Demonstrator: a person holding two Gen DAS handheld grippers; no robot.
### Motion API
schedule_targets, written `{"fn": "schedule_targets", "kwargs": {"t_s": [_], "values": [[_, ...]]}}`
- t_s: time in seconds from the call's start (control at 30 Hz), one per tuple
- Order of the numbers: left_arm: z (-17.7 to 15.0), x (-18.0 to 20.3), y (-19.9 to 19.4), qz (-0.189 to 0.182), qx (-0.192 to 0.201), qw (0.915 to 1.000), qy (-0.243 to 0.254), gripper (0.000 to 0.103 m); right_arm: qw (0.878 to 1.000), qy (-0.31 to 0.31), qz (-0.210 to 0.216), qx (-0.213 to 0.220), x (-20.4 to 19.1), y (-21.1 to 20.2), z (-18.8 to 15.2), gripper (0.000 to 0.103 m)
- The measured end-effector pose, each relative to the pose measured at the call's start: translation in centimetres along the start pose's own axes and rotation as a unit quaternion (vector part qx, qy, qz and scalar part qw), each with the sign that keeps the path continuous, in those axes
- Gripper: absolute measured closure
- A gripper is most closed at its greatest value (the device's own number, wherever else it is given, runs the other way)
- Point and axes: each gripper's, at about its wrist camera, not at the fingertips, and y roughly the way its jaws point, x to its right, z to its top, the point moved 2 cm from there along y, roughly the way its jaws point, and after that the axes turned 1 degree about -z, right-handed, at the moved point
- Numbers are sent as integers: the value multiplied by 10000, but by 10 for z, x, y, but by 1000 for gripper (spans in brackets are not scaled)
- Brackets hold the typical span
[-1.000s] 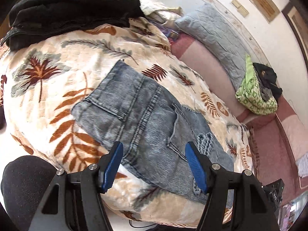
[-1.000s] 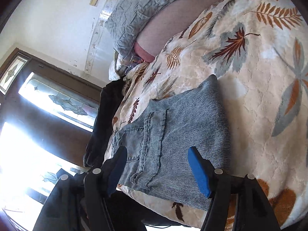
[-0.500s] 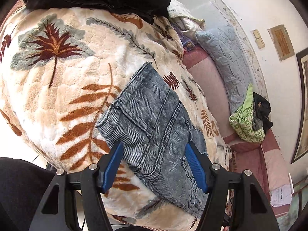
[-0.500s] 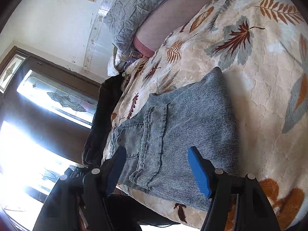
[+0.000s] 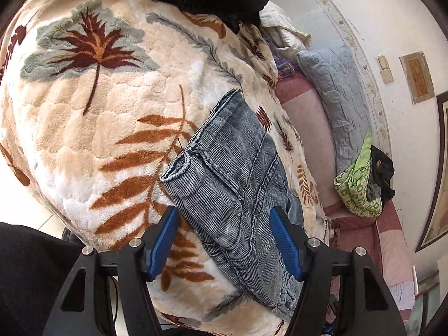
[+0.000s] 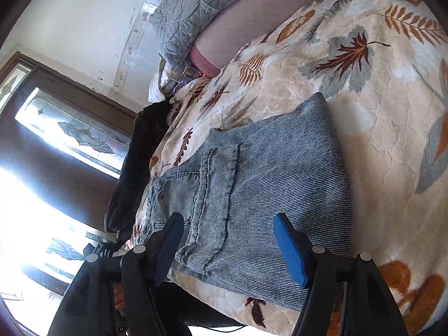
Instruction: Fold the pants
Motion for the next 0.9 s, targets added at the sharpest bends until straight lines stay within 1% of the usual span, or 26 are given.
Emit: {"fn": "schedule_targets", "kwargs": {"t_s": [0.03, 0.1, 0.17, 0.27, 0.3, 0.33, 0.37, 0.43, 0.47, 0.5, 0.53, 0.57, 0.6, 0.63, 0.67, 0.7, 0.73, 0.77, 0.83, 0.9], "values": [[3, -1, 7, -14, -79, 10000, -50, 35, 10000, -2, 48, -32, -2, 2, -1, 33], [8, -4, 12, -100, -73, 9997, -194, 35, 9999, -29, 87, -67, -7, 5, -2, 33], [12, 0, 12, -236, -71, 9996, -141, 35, 9999, -36, 93, -117, -11, 10, -5, 33], [12, -3, 14, -291, -79, 9993, -197, 35, 9996, -16, 114, -238, -19, 18, -8, 33], [11, -3, 12, -280, -47, 9994, -210, 35, 9995, -10, 156, -281, -24, 21, -8, 33], [10, -4, 7, -186, 31, 9996, -202, 35, 9993, -24, 220, -316, -32, 23, -8, 33], [8, -4, 1, -76, 153, 9997, -174, 35, 9989, -83, 301, -351, -42, 25, -7, 33], [5, -1, -8, 213, 475, 9986, 65, 35, 9975, -279, 444, -473, -70, 34, -5, 33], [5, 0, -10, 397, 571, 9974, 188, 35, 9962, -364, 547, -576, -86, 43, -4, 33], [5, 1, -7, 492, 546, 9970, 234, 35, 9945, -429, 631, -712, -103, 54, -2, 33], [6, -1, 0, 418, 392, 9981, 219, 35, 9928, -540, 660, -845, -117, 68, 3, 33], [6, -2, 5, 370, 286, 9987, 190, 35, 9903, -765, 593, -993, -133, 86, 11, 33], [6, -1, 5, 373, 342, 9985, 213, 36, 9873, -1031, 451, -1122, -148, 105, 19, 33], [8, 2, 5, 292, 340, 9987, 259, 36, 9848, -1204, 314, -1209, -161, 124, 28, 33], [10, 4, 6, 137, 332, 9990, 284, 40, 9828, -1280, 193, -1317, -170, 144, 37, 33], [13, 4, 7, -15, 350, 9991, 242, 67, 9808, -1340, 57, -1419, -178, 161, 44, 33], [16, 5, 9, -10, 319, 9992, 220, 85, 9798, -1366, -86, -1459, -182, 175, 49, 33], [18, 3, 11, -33, 292, 9994, 198, 85, 9801, -1320, -163, -1472, -184, 185, 52, 33], [19, 1, 12, -101, 307, 9994, 155, 88, 9804, -1207, -8, -1555, -187, 197, 49, 33], [19, 5, 10, -107, 367, 9988, 292, 89, 9788, -1173, 55, -1677, -187, 203, 38, 33]]}}
